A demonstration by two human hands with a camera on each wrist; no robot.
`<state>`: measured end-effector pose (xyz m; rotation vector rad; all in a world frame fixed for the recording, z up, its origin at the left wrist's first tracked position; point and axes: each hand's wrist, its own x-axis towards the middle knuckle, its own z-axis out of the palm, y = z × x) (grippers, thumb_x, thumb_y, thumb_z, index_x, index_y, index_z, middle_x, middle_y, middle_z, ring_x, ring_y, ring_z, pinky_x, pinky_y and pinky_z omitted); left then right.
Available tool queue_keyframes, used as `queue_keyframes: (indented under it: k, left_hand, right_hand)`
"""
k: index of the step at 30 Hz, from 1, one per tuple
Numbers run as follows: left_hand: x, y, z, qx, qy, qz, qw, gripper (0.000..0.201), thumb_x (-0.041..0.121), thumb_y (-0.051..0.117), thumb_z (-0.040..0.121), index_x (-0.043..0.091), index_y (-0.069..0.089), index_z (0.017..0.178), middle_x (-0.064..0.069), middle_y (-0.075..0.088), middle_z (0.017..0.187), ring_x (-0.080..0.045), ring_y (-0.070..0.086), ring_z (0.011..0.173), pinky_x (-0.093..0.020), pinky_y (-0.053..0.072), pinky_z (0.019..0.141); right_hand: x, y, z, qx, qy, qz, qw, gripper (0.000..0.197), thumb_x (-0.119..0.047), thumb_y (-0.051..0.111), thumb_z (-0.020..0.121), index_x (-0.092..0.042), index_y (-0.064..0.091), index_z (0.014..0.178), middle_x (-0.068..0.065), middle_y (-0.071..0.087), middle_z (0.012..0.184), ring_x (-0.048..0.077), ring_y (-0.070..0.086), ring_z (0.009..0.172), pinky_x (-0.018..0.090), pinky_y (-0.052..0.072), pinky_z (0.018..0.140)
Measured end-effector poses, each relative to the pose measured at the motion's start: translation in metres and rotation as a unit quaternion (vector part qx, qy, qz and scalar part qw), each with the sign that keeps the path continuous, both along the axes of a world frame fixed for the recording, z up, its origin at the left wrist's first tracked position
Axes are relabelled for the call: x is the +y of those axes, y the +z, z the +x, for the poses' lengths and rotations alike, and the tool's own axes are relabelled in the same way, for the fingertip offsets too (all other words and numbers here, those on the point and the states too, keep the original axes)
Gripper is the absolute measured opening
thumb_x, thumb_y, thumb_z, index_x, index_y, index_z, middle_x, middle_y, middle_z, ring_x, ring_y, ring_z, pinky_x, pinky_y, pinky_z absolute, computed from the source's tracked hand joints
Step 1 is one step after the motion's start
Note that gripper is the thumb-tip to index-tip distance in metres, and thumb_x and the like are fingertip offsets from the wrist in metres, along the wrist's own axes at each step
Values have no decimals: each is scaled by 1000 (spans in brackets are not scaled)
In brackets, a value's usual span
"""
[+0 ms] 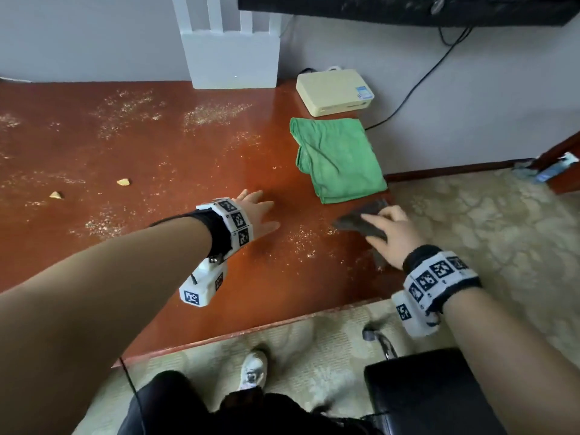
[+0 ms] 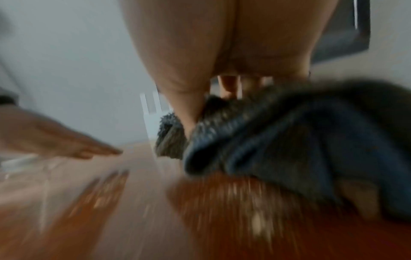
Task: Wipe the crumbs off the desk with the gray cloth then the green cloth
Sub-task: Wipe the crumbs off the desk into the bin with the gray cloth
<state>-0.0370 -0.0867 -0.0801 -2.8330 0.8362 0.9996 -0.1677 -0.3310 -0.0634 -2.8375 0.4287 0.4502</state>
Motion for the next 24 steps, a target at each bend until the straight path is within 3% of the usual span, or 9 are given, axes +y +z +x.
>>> queue_keyframes:
  k: [2, 4, 6, 9, 13, 17, 19, 22, 24]
  left_hand:
    - [7, -12, -10, -4, -4, 21, 1000, 68, 55, 33, 93, 29, 7, 150, -1, -6, 158, -29, -6, 145, -50, 8, 117]
    - [16, -20, -19, -18, -9, 37, 999, 72, 58, 35, 92, 31, 0, 149, -3, -13, 157, -29, -10, 144, -48, 2, 117]
    - [24, -26, -27, -30, -8, 40, 999, 75, 58, 36, 92, 34, -6, 148, -5, -19, 156, -29, -15, 143, -48, -3, 116]
    - [31, -33, -36, -39, 0, 46, 998, 73, 57, 32, 93, 36, -13, 146, -4, -26, 154, -28, -21, 142, -48, -9, 116]
    - [36, -41, -48, -57, -7, 64, 996, 68, 61, 19, 93, 36, -17, 145, -1, -27, 153, -27, -23, 141, -49, -12, 114]
    - [36, -41, -48, -52, -6, 69, 996, 68, 62, 18, 92, 38, -17, 145, 1, -28, 153, -27, -24, 141, -50, -13, 114]
    - [36, -41, -48, -49, -8, 70, 996, 68, 62, 18, 92, 38, -18, 145, 1, -29, 152, -27, -25, 141, -50, -13, 114]
    - [36, -40, -47, -47, -8, 72, 996, 68, 62, 18, 92, 38, -18, 144, 1, -30, 152, -26, -25, 141, -51, -13, 114]
    - [36, -40, -47, -43, -7, 75, 996, 68, 62, 18, 92, 38, -19, 144, 2, -31, 152, -26, -26, 140, -50, -13, 114]
  right_hand:
    - [14, -31, -15, 129, -29, -31, 991, 59, -53, 37, 93, -39, 15, 146, -1, 10, 154, 33, 11, 142, 48, 17, 115]
    - [27, -45, -19, 145, -82, -40, 985, 64, -62, 26, 91, -43, 1, 146, -2, -9, 157, 32, -7, 144, 52, 5, 116]
    - [34, -49, -16, 130, -117, -50, 983, 66, -65, 22, 90, -42, -5, 146, 0, -14, 157, 34, -10, 144, 53, 5, 116]
    - [41, -55, -14, 110, -122, -82, 983, 63, -60, 21, 93, -37, 0, 148, 2, -2, 158, 35, 1, 143, 52, 11, 113]
    - [57, -58, -21, -9, -77, -79, 994, 47, -35, 35, 98, -28, 29, 145, 9, 25, 149, 35, 24, 133, 49, 25, 106]
    - [66, -53, -21, -21, 56, -42, 997, 42, -16, 39, 97, -21, 40, 139, 9, 34, 141, 33, 33, 124, 43, 41, 96]
    - [48, -44, -13, -18, 67, -25, 997, 40, -15, 39, 97, -21, 43, 136, 8, 36, 138, 32, 37, 121, 41, 43, 94]
    - [2, -34, -2, -94, -131, -43, 986, 38, -15, 42, 95, -17, 46, 133, 15, 35, 139, 38, 38, 123, 45, 38, 99]
    - [-13, -39, -2, -75, -269, -42, 959, 38, -20, 42, 96, -16, 42, 134, 17, 30, 142, 40, 34, 128, 47, 34, 103]
